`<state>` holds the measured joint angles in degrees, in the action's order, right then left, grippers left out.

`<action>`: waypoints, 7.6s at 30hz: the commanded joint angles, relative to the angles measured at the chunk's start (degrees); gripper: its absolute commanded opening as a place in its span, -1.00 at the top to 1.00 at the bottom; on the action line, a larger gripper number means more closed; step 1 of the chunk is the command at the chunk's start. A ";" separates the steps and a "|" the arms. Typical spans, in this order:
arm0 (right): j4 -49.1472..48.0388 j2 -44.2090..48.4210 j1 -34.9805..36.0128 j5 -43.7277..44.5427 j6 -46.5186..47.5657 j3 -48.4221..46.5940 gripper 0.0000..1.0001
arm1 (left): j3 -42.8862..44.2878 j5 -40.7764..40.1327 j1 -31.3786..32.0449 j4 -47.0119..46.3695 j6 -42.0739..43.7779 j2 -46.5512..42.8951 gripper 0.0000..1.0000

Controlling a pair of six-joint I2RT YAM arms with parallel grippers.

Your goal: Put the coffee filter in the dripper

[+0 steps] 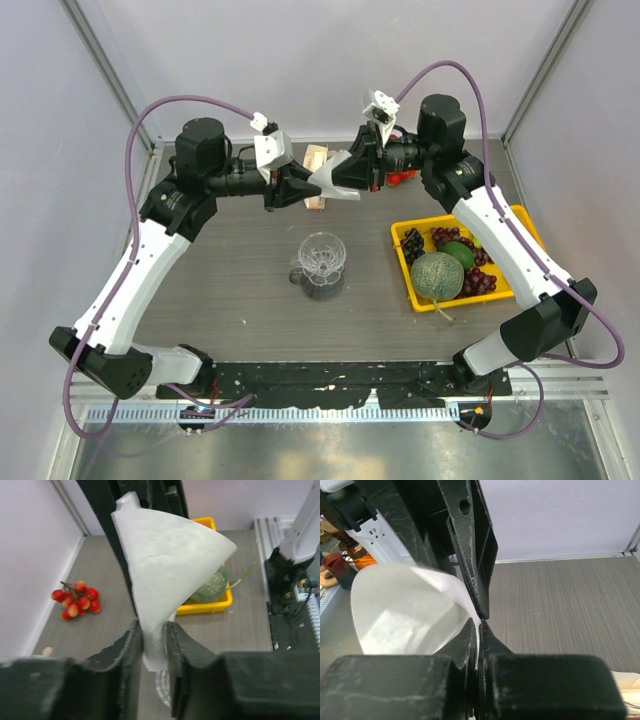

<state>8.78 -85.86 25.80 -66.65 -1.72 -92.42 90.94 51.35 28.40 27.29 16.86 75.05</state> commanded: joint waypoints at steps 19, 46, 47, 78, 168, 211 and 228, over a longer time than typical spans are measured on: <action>12.66 3.07 -1.81 -1.28 14.63 -6.89 -0.15 | -0.15 8.76 0.07 1.97 -0.16 -0.17 1.00; 25.69 1.14 0.39 2.40 23.88 -12.69 0.89 | 4.69 8.50 0.16 1.19 -6.14 1.95 0.69; 24.98 1.05 -0.05 2.32 22.56 -12.52 0.90 | 4.17 8.15 -0.27 0.75 -6.14 1.69 0.39; 8.69 5.18 -4.44 -2.26 5.74 -4.07 0.90 | -1.55 13.42 -3.62 -4.10 -11.15 1.16 1.00; 17.50 7.03 -0.23 1.09 26.85 -5.75 0.90 | 1.61 -9.70 6.75 11.82 24.18 -3.59 -0.18; -15.81 -1.06 -6.82 6.54 -40.47 0.93 0.90 | -12.27 -21.73 -0.28 -20.51 20.75 -4.65 -0.98; -16.68 -2.73 -6.82 3.81 -41.70 -0.65 0.89 | -11.66 -15.85 1.04 -20.00 23.13 -3.94 0.34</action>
<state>-4.01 -88.82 18.70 -61.45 -41.76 -90.41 77.67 33.17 29.30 8.14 38.22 72.25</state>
